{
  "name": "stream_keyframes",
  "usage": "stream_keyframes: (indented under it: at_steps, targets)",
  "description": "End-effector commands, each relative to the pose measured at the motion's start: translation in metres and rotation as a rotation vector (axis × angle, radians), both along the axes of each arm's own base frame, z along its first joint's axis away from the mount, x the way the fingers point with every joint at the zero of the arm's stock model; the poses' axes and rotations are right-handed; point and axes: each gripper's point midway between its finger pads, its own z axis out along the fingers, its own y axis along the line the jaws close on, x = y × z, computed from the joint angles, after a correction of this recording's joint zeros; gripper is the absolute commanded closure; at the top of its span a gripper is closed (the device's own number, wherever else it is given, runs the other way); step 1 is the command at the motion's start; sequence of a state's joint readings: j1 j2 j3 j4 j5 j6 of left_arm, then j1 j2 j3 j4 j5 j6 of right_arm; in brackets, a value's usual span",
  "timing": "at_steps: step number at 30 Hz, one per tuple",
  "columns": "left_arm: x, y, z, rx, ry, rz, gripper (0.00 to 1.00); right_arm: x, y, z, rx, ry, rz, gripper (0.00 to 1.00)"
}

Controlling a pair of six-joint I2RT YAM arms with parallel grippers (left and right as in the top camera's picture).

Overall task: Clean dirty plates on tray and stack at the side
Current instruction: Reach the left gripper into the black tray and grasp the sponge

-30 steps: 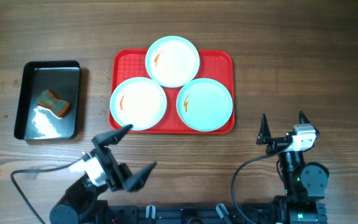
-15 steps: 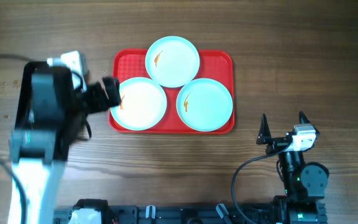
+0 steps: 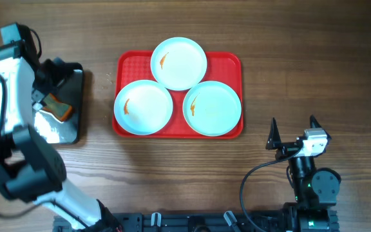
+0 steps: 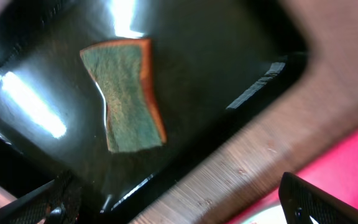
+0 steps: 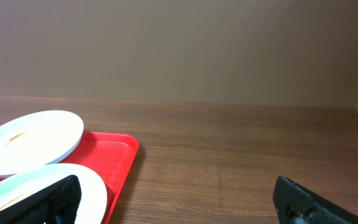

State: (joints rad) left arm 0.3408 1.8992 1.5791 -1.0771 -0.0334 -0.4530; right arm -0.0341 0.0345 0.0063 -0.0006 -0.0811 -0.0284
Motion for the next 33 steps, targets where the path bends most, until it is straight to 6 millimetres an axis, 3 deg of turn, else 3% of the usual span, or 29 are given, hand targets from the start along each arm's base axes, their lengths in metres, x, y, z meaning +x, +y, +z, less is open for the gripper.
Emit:
stream_keyframes:
  at_steps: [1, 5, 6, 8, 14, 17, 18, 19, 20, 24, 25, 26, 27, 29, 33]
  targets:
    - [-0.013, 0.017, -0.047, -0.040, 0.123, 0.108, 0.00, 0.000, -0.003, 0.001, -0.010, -0.008, -0.015, 0.00]
    - [-0.027, 0.024, -0.081, -0.079, 0.220, 0.155, 0.00, 0.000, -0.003, 0.001, -0.010, -0.008, -0.015, 0.00]
    - [-0.028, 0.024, -0.084, -0.086, 0.227, 0.160, 0.01, 0.000, -0.003, 0.001, -0.010, -0.008, -0.015, 0.00]
    - [-0.031, 0.022, -0.090, -0.096, 0.232, 0.169, 0.16, 0.000, -0.003, 0.001, -0.010, -0.007, -0.015, 0.00]
    - [-0.034, 0.021, -0.109, -0.092, 0.220, 0.169, 0.19, 0.000, -0.003, 0.001, -0.010, -0.008, -0.015, 0.00]
    - [-0.037, 0.020, -0.118, -0.090, 0.214, 0.168, 0.44, 0.000, -0.003, 0.001, -0.010, -0.008, -0.015, 0.00]
    - [-0.037, 0.019, -0.119, -0.089, 0.215, 0.168, 0.68, 0.000, -0.003, 0.001, -0.010, -0.008, -0.015, 0.00]
    - [-0.038, 0.019, -0.119, -0.090, 0.216, 0.168, 0.85, 0.000, -0.003, 0.001, -0.010, -0.008, -0.015, 0.00]
    - [-0.038, 0.019, -0.118, -0.090, 0.216, 0.168, 0.96, 0.000, -0.003, 0.001, -0.010, -0.008, -0.015, 0.00]
    - [-0.037, 0.020, -0.115, -0.090, 0.216, 0.168, 0.96, 0.000, -0.003, 0.001, -0.010, -0.008, -0.015, 0.00]
    - [-0.036, 0.020, -0.114, -0.089, 0.214, 0.160, 0.80, 0.000, -0.003, 0.001, -0.010, -0.008, -0.015, 0.00]
    - [-0.035, 0.023, -0.114, -0.075, 0.211, 0.158, 0.51, 0.000, -0.003, 0.001, -0.010, -0.008, -0.015, 0.00]
    - [-0.034, 0.028, -0.114, -0.048, 0.207, 0.160, 0.12, 0.000, -0.003, 0.001, -0.010, -0.008, -0.015, 0.00]
    - [-0.031, 0.040, -0.113, 0.017, 0.199, 0.165, 0.00, 0.000, -0.003, 0.001, -0.010, -0.008, -0.015, 0.00]
    - [-0.019, 0.058, -0.111, 0.101, 0.148, 0.176, 0.00, 0.000, -0.003, 0.001, -0.010, -0.008, -0.015, 0.00]
